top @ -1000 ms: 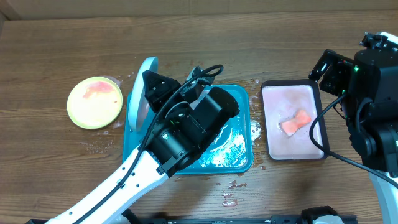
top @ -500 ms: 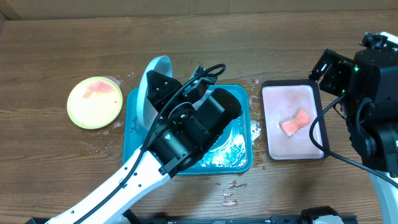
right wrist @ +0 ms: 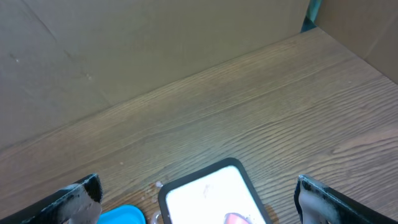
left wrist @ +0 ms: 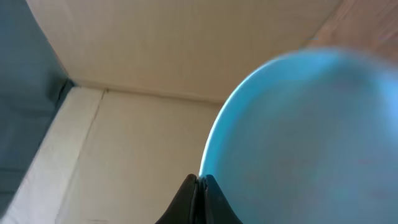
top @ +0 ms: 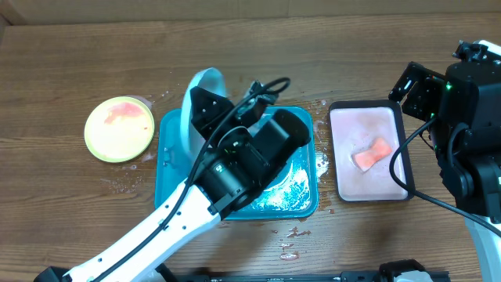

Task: Clean dirty plates on tray and stack at the side

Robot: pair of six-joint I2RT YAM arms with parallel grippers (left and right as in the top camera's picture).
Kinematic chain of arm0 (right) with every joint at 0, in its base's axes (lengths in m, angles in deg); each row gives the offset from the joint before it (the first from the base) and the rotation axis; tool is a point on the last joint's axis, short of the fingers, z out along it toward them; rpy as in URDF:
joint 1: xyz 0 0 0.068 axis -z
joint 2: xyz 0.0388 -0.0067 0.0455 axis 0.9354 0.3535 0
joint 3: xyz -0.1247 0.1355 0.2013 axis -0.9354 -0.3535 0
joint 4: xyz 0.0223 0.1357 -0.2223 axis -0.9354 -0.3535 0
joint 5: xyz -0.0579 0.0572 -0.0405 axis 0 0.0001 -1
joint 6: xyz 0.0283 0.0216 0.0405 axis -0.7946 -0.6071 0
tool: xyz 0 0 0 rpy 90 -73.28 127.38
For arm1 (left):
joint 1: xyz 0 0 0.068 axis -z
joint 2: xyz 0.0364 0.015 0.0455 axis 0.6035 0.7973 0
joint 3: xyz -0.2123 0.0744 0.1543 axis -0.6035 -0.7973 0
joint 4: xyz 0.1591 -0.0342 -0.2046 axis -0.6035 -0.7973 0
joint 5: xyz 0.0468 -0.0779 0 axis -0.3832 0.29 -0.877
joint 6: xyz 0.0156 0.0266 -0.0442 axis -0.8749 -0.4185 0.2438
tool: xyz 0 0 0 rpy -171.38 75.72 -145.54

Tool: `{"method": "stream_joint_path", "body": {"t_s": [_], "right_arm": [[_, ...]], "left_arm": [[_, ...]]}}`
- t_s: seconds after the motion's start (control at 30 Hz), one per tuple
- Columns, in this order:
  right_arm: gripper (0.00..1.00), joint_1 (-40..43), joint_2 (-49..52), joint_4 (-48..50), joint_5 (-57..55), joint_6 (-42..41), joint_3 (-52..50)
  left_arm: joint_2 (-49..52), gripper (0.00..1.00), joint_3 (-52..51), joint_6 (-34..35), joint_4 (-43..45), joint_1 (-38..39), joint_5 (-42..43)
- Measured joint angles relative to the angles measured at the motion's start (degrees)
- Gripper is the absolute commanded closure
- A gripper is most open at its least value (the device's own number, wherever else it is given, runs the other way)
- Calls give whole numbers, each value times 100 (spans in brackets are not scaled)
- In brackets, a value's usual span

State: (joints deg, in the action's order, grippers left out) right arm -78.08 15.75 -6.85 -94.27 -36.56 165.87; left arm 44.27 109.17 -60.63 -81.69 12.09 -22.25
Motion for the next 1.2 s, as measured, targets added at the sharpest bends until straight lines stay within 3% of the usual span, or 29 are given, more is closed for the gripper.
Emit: {"method": "stream_joint_path", "body": {"t_s": [0.17, 0.33, 0.5, 0.93, 0.97, 1.0, 1.03, 1.2], "right_arm": [[0, 0, 0, 0, -2, 0, 0], [0, 0, 0, 0, -2, -2, 0], [0, 0, 0, 2, 0, 0, 0], [0, 0, 0, 2, 2, 2, 0], [0, 2, 0, 2, 0, 0, 0], [0, 0, 0, 2, 2, 0, 0], [0, 0, 0, 2, 0, -4, 0], [0, 0, 0, 0, 0, -2, 0]], "left_arm": [[11, 96, 4, 317, -275, 33, 560], [127, 96, 7, 514, -280, 28, 573], [195, 96, 7, 1158, -555, 24, 1023], [199, 95, 13, 3718, -1161, -1014, 4647], [203, 89, 13, 3877, -1161, -1150, 4962], [229, 71, 13, 4044, -1161, -1333, 5359], [269, 67, 13, 4229, -1161, -1523, 5755], [822, 64, 31, 4649, -1082, -2304, 7407]]}}
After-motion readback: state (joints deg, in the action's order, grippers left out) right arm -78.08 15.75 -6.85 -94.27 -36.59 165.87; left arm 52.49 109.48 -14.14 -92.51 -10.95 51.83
